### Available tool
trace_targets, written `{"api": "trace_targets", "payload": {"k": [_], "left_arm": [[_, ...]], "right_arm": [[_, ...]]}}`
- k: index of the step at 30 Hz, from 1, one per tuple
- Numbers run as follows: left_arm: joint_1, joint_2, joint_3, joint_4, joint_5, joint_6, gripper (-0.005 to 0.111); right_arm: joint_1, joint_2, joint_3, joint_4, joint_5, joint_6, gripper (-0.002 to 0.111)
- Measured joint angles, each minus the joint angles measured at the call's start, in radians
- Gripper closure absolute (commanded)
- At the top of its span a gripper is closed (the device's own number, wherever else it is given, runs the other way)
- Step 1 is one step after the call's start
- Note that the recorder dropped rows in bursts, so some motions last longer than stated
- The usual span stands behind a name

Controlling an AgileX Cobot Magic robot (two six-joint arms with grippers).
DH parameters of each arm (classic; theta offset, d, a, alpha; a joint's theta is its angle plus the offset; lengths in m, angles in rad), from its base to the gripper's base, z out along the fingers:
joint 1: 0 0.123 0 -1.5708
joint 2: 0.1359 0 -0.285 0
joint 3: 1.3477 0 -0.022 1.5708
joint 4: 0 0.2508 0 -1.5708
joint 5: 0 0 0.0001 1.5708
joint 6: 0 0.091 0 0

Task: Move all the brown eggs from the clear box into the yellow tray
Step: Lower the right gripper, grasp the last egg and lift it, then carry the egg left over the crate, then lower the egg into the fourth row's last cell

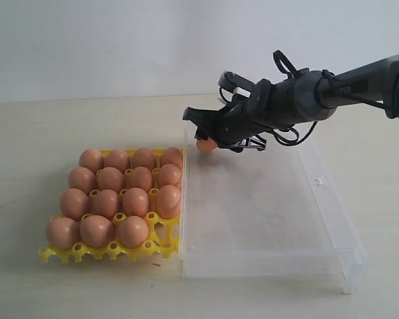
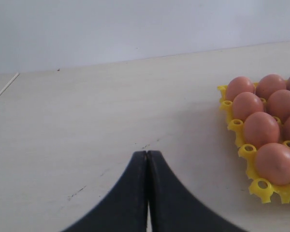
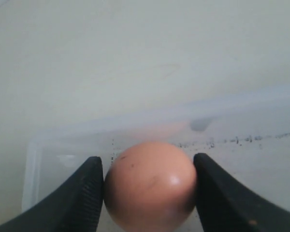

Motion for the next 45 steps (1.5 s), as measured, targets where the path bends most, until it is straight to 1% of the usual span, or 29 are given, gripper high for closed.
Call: {"api": "trace_targets", "payload": {"k": [3, 6, 9, 13, 16, 25, 32, 37, 45], "left_arm": [[0.0, 0.0, 0.0, 0.0, 0.0, 0.0, 0.107], [0.0, 0.0, 0.0, 0.0, 0.0, 0.0, 0.107], [0.0, 0.0, 0.0, 0.0, 0.0, 0.0, 0.107], [0.0, 0.0, 0.0, 0.0, 0.0, 0.0, 0.107], [0.0, 0.0, 0.0, 0.0, 0.0, 0.0, 0.107], [0.0, 0.0, 0.0, 0.0, 0.0, 0.0, 0.107], [0.0, 0.0, 0.0, 0.0, 0.0, 0.0, 0.107], [0.0, 0.0, 0.0, 0.0, 0.0, 0.0, 0.107], [0.0, 0.0, 0.0, 0.0, 0.0, 0.0, 0.107]], "right_arm": [[0.0, -0.029, 0.002, -0.033, 0.009, -0.053, 0.108], [0.0, -0.086, 0.034, -0.072, 0.004, -0.066, 0.108], [0.0, -0.15, 0.122, -0.105, -0.017, -0.071, 0.108], [0.021, -0.222, 0.208, -0.14, -0.025, -0.128, 0.108], [0.075, -0.281, 0.258, -0.169, -0.03, -0.186, 0.108], [0.283, -0.396, 0.381, -0.187, -0.06, -0.379, 0.108], [0.395, -0.438, 0.453, -0.19, -0.092, -0.459, 0.108], [0.437, -0.439, 0.453, -0.19, -0.096, -0.484, 0.108], [0.44, -0.439, 0.453, -0.206, -0.065, -0.494, 0.108]]}}
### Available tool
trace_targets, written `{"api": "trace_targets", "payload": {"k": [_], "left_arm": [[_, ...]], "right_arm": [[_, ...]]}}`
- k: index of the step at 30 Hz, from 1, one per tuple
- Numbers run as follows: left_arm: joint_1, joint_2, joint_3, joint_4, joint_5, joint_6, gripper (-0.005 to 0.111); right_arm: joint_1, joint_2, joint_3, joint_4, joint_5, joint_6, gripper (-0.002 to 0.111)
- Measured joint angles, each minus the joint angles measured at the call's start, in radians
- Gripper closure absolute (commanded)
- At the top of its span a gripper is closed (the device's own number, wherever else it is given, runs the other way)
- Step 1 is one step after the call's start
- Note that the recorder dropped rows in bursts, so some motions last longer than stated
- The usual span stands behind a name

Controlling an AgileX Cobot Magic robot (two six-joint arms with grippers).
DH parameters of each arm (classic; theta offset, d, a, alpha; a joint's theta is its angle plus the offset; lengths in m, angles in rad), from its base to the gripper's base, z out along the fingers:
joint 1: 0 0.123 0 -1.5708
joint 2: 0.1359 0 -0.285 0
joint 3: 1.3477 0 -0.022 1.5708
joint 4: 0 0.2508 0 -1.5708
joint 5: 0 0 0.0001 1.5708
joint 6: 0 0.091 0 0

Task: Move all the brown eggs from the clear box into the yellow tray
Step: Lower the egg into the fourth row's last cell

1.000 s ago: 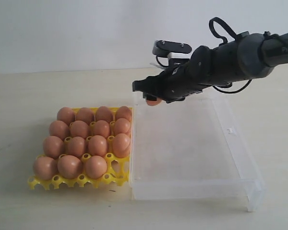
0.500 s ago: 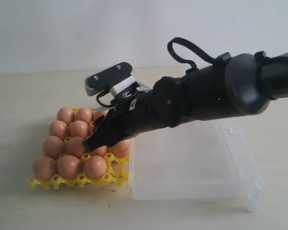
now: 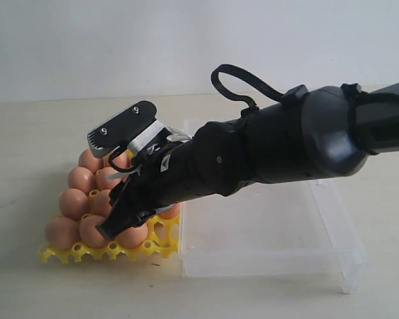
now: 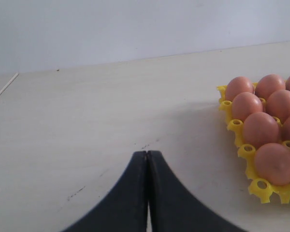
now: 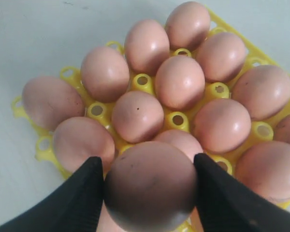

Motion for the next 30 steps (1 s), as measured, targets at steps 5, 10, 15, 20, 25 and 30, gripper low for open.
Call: {"api": "trace_targets", "payload": {"k": [5, 10, 15, 20, 25, 30], "left_arm": [[0.0, 0.0, 0.0, 0.0, 0.0, 0.0, 0.107], [0.0, 0.0, 0.0, 0.0, 0.0, 0.0, 0.107], [0.0, 0.0, 0.0, 0.0, 0.0, 0.0, 0.107], [0.0, 0.0, 0.0, 0.0, 0.0, 0.0, 0.107], [0.0, 0.0, 0.0, 0.0, 0.0, 0.0, 0.107], [0.0, 0.0, 0.0, 0.0, 0.0, 0.0, 0.107]], "right_arm": [[-0.014, 0.0, 0.0, -0.004, 0.033, -0.001, 0.108], [-0.052, 0.0, 0.0, -0.006, 0.045, 0.019, 0.108], [-0.064, 0.0, 0.0, -0.026, 0.088, 0.034, 0.108], [-0.064, 0.0, 0.0, -0.047, 0.147, 0.034, 0.108], [-0.064, 0.0, 0.0, -0.073, 0.191, 0.036, 0.108], [-0.064, 0.0, 0.0, -0.084, 0.201, 0.036, 0.108]]}}
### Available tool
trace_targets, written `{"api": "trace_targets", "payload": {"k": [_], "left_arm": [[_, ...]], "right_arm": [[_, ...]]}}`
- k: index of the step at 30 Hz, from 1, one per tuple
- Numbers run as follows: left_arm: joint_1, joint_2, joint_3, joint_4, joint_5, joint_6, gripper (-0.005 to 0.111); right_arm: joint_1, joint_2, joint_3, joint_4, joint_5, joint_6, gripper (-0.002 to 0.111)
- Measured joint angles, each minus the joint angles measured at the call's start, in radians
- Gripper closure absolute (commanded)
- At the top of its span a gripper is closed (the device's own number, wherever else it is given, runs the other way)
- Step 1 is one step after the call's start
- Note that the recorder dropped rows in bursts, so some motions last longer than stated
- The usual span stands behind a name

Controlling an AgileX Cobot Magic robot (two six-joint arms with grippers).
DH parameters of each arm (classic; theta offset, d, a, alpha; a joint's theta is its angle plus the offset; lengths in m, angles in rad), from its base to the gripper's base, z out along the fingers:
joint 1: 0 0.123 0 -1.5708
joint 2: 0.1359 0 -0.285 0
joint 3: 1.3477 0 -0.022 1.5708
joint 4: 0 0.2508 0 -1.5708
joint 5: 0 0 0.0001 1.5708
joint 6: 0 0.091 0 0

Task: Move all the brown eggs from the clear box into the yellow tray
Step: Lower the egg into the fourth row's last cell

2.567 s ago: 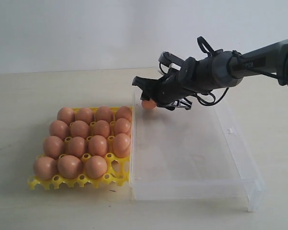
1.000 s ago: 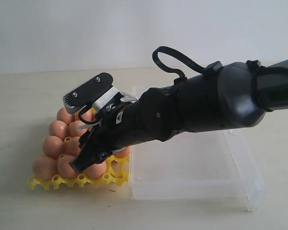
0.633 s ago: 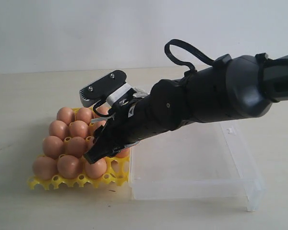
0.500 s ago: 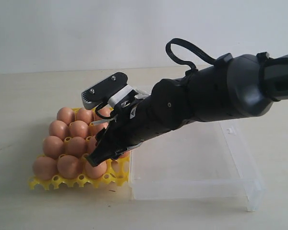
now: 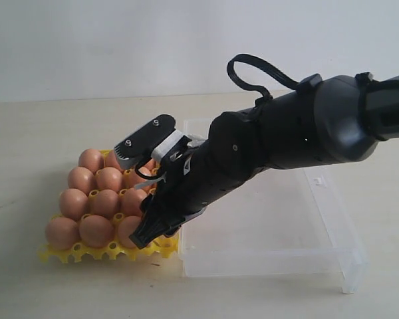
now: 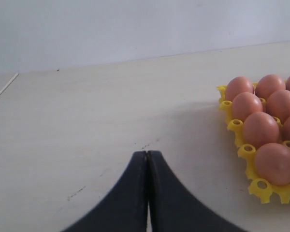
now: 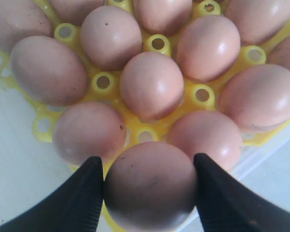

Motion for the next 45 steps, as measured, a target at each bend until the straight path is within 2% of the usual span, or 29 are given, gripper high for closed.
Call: {"api": "trace_targets", "payload": {"k": [12, 21, 45], "left_arm": [[0.0, 0.0, 0.0, 0.0, 0.0, 0.0, 0.107], [0.0, 0.0, 0.0, 0.0, 0.0, 0.0, 0.107], [0.0, 0.0, 0.0, 0.0, 0.0, 0.0, 0.107]], "right_arm": [[0.0, 0.0, 0.0, -0.004, 0.025, 0.0, 0.108], [0.0, 0.0, 0.0, -0.004, -0.058, 0.012, 0.108], [0.0, 0.015, 0.0, -0.002, -0.028, 0.018, 0.106]]}}
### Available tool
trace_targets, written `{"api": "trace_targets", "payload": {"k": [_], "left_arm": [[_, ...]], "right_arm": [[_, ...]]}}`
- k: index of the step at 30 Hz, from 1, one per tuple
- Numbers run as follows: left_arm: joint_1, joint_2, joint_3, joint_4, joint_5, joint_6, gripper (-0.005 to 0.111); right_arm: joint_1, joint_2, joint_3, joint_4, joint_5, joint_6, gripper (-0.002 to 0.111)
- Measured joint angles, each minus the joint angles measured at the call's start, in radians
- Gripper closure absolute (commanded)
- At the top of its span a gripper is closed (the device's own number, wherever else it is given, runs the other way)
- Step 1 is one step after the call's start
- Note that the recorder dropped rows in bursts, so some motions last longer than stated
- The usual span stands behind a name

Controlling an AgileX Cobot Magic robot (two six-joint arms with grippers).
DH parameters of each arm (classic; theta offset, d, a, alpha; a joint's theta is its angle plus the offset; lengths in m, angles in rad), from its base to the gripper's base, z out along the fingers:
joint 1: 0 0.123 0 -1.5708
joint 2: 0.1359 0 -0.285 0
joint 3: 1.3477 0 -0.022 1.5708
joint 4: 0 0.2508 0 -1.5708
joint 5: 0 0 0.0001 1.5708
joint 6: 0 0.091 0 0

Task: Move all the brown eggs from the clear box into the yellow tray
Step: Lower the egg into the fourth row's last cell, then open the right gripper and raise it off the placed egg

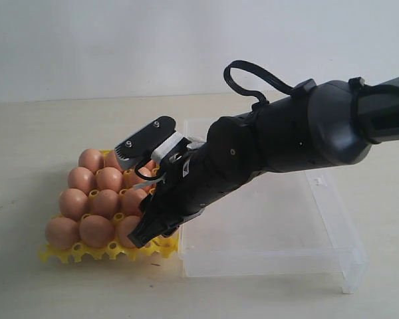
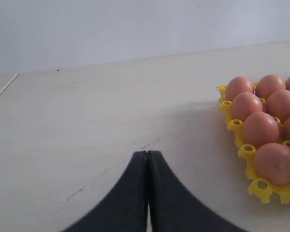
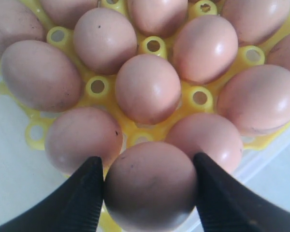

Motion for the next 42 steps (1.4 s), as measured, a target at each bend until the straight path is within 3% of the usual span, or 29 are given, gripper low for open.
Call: {"api": "trace_targets", "payload": {"k": [7, 19, 35, 38, 42], "left_arm": [[0.0, 0.0, 0.0, 0.0, 0.0, 0.0, 0.107], [0.0, 0.0, 0.0, 0.0, 0.0, 0.0, 0.107], [0.0, 0.0, 0.0, 0.0, 0.0, 0.0, 0.107], [0.0, 0.0, 0.0, 0.0, 0.0, 0.0, 0.107], [0.0, 0.0, 0.0, 0.0, 0.0, 0.0, 0.107]], "right_arm": [[0.0, 0.0, 0.0, 0.0, 0.0, 0.0, 0.059], [0.0, 0.0, 0.0, 0.0, -0.002, 0.012, 0.039], [0.0, -0.059, 0.0, 0.0, -0.067, 0.027, 0.045], [0.0, -0.122, 0.0, 0.0, -0.078, 0.027, 0.055], [0.0, -0.207, 0.005, 0.0, -0.08, 0.027, 0.085]]}}
